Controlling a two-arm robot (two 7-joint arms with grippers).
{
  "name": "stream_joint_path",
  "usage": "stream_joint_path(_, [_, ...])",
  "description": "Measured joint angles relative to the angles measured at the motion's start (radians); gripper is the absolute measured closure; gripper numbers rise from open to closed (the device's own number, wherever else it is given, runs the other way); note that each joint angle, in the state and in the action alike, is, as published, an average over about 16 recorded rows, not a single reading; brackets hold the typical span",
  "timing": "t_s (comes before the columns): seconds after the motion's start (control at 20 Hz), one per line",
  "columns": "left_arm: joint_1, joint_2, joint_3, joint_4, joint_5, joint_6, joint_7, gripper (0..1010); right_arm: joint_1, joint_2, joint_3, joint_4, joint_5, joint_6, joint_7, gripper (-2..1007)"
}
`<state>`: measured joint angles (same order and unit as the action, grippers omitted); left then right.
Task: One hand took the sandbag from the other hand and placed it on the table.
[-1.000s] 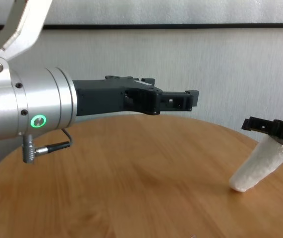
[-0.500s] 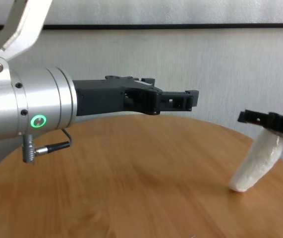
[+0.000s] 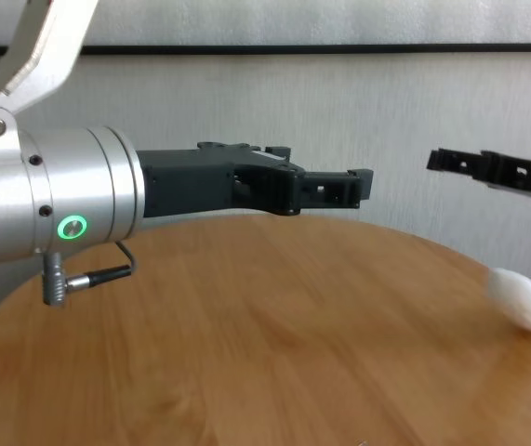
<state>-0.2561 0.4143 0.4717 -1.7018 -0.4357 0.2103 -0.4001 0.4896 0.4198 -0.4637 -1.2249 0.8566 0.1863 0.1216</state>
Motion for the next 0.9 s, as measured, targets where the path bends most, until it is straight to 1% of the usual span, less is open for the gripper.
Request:
stream_joint_path(0.15, [0.0,0.0,0.0,0.0,0.0,0.0,0.0,10,0.022,-0.008,-0.006,0.013,-0.019,-0.006,0.014,4])
stream_joint_path(0.35, [0.0,0.0,0.0,0.0,0.0,0.0,0.0,10,0.038,-0.016,-0.011,0.023,-0.033,-0.01,0.026,4])
stream_joint_path(0.6, [0.0,0.0,0.0,0.0,0.0,0.0,0.0,10,0.042,-0.02,-0.014,0.023,-0.04,-0.011,0.032,4])
stream_joint_path(0.9, [0.0,0.0,0.0,0.0,0.0,0.0,0.0,10,0.041,-0.02,-0.014,0.022,-0.039,-0.011,0.031,4])
